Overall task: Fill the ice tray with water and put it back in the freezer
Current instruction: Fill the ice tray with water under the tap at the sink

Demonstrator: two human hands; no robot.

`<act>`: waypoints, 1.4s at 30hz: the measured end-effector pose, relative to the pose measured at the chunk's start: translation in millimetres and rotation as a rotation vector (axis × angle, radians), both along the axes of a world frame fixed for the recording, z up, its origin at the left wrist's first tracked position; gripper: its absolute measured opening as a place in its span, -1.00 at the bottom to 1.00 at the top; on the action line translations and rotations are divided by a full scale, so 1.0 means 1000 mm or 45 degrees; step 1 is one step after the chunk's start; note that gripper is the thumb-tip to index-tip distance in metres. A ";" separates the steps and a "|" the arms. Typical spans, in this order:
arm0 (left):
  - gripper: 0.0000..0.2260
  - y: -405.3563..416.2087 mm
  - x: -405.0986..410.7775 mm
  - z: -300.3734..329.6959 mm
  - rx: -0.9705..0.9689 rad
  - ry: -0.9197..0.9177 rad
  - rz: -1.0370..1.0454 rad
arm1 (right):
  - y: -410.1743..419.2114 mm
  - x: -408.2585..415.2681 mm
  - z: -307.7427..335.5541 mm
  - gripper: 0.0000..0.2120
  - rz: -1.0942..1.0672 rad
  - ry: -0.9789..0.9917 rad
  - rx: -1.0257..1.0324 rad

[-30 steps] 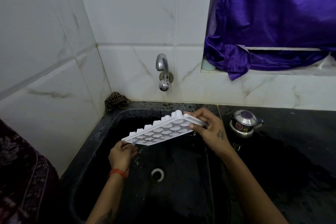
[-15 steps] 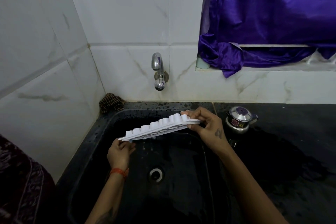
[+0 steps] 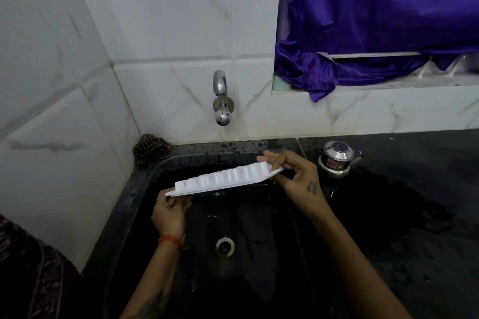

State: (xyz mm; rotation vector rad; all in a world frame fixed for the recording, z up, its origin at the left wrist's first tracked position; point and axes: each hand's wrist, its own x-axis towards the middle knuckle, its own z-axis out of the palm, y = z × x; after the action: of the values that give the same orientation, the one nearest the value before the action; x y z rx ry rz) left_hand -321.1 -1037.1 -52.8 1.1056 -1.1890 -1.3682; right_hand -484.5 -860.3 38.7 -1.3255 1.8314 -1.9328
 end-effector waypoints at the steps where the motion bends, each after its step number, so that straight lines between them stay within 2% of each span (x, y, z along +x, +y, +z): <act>1: -0.86 -0.001 0.001 0.000 -0.005 -0.003 0.002 | 0.000 0.002 0.000 -0.65 -0.004 -0.004 0.004; 9: -0.87 -0.002 0.004 -0.008 -0.015 -0.102 -0.031 | 0.004 0.007 -0.008 -0.69 -0.049 -0.048 0.061; 14: -0.93 -0.005 0.008 -0.016 0.078 -0.536 -0.059 | 0.014 -0.006 -0.024 -0.80 -0.117 -0.148 0.255; 16: -0.92 0.000 0.009 -0.016 0.111 -0.626 -0.086 | 0.021 -0.013 -0.032 -0.82 -0.143 -0.229 0.359; 20: -0.95 0.014 0.006 -0.019 0.184 -0.651 -0.187 | 0.041 -0.030 -0.047 -0.82 -0.165 -0.400 0.569; 25: -0.97 0.047 -0.011 -0.010 0.222 -0.641 -0.315 | 0.074 -0.059 -0.057 -0.82 -0.303 -0.418 0.755; 30: -0.94 0.089 -0.043 -0.004 0.286 -0.576 -0.461 | 0.118 -0.095 -0.063 -0.85 -0.378 -0.509 0.803; 36: -0.91 0.139 -0.092 0.006 0.340 -0.498 -0.643 | 0.178 -0.141 -0.077 -0.77 -0.514 -0.561 0.821; 42: -0.90 0.182 -0.143 0.005 0.338 -0.508 -0.779 | 0.230 -0.186 -0.092 -0.76 -0.652 -0.624 0.849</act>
State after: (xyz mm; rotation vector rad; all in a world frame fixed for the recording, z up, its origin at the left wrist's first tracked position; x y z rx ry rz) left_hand -464.5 -855.3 -48.2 1.3008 -1.7734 -1.8625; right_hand -670.9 -630.8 -53.2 -0.1742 2.3452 -1.3991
